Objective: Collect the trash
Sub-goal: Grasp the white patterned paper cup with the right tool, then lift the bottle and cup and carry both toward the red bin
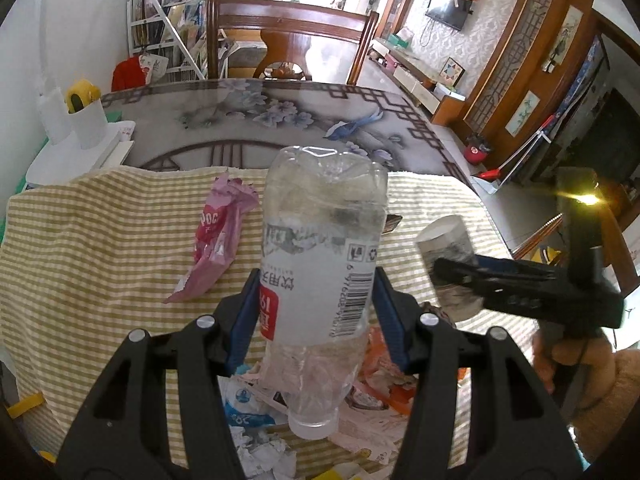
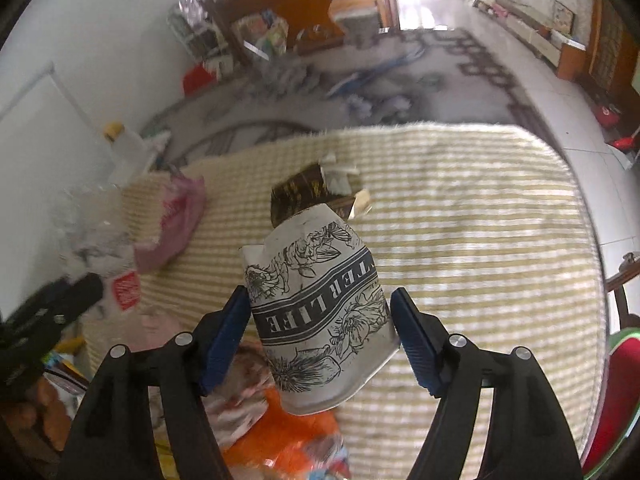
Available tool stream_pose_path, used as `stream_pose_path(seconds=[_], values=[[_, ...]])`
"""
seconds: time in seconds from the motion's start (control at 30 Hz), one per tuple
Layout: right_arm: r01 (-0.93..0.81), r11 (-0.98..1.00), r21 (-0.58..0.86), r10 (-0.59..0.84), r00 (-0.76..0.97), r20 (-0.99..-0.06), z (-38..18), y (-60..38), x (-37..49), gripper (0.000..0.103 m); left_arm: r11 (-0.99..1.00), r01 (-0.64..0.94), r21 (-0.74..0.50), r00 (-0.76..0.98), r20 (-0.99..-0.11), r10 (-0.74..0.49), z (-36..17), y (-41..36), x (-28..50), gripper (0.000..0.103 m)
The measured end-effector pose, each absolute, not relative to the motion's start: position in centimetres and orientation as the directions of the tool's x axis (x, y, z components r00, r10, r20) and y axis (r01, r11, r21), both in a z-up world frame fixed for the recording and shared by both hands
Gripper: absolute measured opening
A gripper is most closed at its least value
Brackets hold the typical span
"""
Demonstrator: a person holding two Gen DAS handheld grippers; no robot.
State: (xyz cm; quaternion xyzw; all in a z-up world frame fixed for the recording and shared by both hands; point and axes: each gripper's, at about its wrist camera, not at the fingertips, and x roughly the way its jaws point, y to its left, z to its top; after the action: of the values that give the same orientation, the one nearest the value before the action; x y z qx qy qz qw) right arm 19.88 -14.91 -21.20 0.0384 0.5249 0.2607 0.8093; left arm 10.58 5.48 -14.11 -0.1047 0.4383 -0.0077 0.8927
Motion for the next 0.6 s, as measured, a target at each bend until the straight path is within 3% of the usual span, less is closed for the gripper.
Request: stream_pose_path(seconds=[0.6], values=[[-0.287,0.889,0.357,0.458,0.508,-0.730,-14.0,-21.4,12.5,0.070,0.992,0.045,-0.120,0.716,-0.688,-0.116,-8.6,0.9,6.9,0.052]])
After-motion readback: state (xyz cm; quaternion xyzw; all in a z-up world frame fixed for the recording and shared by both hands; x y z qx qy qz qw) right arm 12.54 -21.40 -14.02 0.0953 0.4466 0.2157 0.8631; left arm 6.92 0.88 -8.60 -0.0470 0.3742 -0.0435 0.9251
